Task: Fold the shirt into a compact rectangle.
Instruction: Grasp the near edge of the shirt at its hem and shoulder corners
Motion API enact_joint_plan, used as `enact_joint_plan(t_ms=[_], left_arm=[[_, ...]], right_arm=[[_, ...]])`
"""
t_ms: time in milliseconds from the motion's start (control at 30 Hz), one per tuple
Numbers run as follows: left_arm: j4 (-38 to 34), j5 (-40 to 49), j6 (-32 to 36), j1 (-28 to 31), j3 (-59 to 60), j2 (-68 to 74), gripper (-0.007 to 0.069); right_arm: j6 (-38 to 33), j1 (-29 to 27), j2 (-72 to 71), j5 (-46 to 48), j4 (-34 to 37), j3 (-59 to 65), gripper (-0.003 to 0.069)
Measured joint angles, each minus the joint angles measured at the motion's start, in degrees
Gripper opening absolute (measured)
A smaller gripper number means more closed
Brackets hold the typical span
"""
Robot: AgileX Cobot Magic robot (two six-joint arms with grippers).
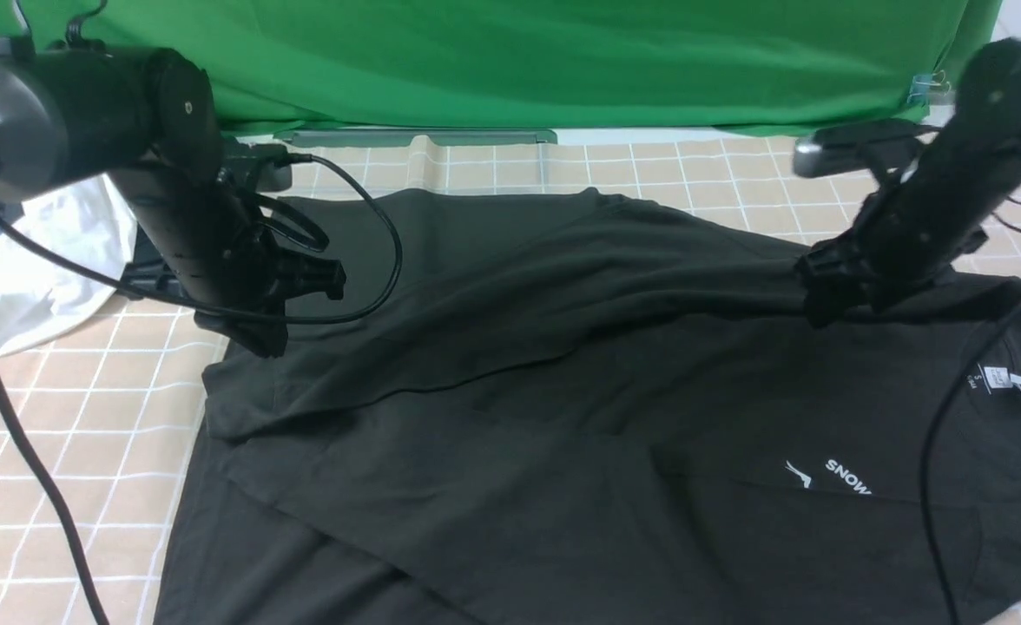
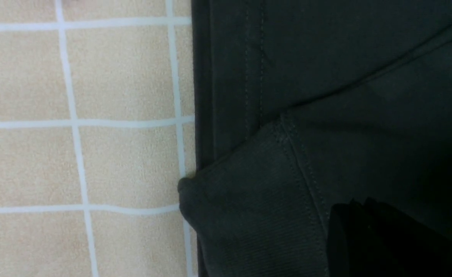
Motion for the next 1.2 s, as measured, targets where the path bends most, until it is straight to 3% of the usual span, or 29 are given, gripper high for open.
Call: enact_joint_plan(t_ms=[167, 233, 300, 333, 400, 467, 733, 933, 1033, 1200], left_arm=[[-0.41, -0.11, 0.07, 0.0, 0.0, 0.0, 0.0016], [-0.78, -0.11, 0.07, 0.0, 0.0, 0.0, 0.0017], [-0.88, -0.11, 0.13, 0.0, 0.0, 0.0, 0.0017], [-0.88, -0.11, 0.13, 0.0, 0.0, 0.0, 0.0017], [-0.88, -0.13, 0.18, 0.0, 0.0, 0.0, 0.0018], [-0.94, -0.13, 0.27, 0.0, 0.0, 0.0, 0.0019], [-1.06, -0.21, 0.75, 0.0, 0.0, 0.0, 0.0019], [-1.06, 0.48, 1.11, 0.0, 0.0, 0.0, 0.0019], [-1.06, 1.91, 1.46, 0.0, 0.0, -0.13, 0.0019], [-1.62, 4.09, 2.32, 0.0, 0.24, -3.86, 0.0019]], right_arm=[[0.5, 1.13, 3.36, -2.03, -2.97, -1.71, 0.0489], [0.5, 1.13, 4.01, -2.48, -3.99, -1.99, 0.04], [0.5, 1.01, 4.06, -2.73, -4.58, -2.07, 0.0262], [0.44, 0.96, 4.06, -2.75, -4.83, -2.43, 0.0161], [0.32, 0.96, 4.07, -1.72, -5.44, -3.28, 0.0085], [0.09, 0.96, 4.07, 0.8, -5.93, -4.99, 0.0066], [-1.72, 0.96, 4.07, 14.85, -7.84, -13.11, 0.0064], [-1.9, 0.96, 4.2, 16.37, -11.17, -13.97, 0.0089], [-1.7, 0.96, 4.71, 15.63, -13.2, -13.97, 0.0171], [3.54, 0.96, 4.66, 14.9, -17.77, -14.12, 0.0373]])
